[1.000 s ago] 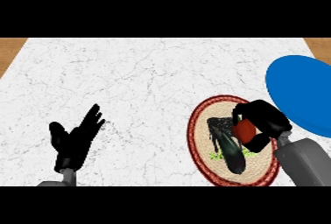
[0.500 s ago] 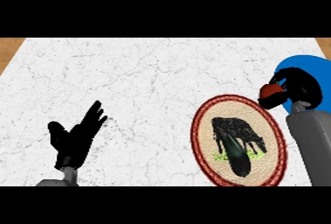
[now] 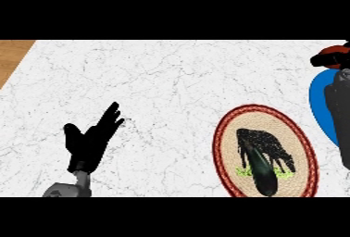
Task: Pick the bell pepper from the placemat and place it in the plate
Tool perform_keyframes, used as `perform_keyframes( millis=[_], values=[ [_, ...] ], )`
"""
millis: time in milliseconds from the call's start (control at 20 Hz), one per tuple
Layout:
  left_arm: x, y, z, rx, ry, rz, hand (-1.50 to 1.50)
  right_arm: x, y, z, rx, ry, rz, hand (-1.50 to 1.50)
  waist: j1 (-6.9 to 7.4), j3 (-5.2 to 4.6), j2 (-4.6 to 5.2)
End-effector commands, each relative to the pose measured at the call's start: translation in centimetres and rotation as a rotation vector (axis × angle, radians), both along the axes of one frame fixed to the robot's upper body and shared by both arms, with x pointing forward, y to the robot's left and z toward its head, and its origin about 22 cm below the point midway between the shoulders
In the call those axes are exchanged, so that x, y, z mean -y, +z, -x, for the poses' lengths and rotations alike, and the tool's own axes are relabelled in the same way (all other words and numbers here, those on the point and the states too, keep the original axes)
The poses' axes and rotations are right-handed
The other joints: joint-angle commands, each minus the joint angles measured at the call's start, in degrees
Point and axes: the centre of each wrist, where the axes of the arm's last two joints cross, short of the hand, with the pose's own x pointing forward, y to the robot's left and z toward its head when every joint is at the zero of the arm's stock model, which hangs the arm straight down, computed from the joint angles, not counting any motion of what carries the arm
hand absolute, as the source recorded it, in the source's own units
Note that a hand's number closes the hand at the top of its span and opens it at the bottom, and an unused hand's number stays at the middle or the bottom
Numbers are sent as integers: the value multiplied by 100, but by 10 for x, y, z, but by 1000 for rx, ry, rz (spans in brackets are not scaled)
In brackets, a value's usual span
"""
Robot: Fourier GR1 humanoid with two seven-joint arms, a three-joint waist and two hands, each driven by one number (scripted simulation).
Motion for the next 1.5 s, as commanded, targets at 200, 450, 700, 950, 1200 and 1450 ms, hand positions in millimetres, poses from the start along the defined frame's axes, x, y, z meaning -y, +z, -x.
perform_keyframes(
  millis=[200,450,700,950,1200,1450],
  values=[
    [0,-7,0,-49,-12,-18,0,-1,24,-14,296,-349,25,150,111,13,24],
    [4,-13,4,-67,-2,-16,0,4,27,-13,427,-418,95,150,-82,20,-54],
    [5,-17,10,-83,16,-3,0,19,-9,-5,380,-520,162,150,-207,29,-65],
    [-4,-14,13,-95,54,-13,0,51,-27,14,386,-627,261,150,-350,42,-135],
    [-12,-15,16,-97,92,-9,0,66,-60,32,392,-672,253,150,-465,43,-184],
    [-6,-29,21,-105,82,-10,0,83,-71,40,406,-691,260,150,-524,39,-184]
  ],
)
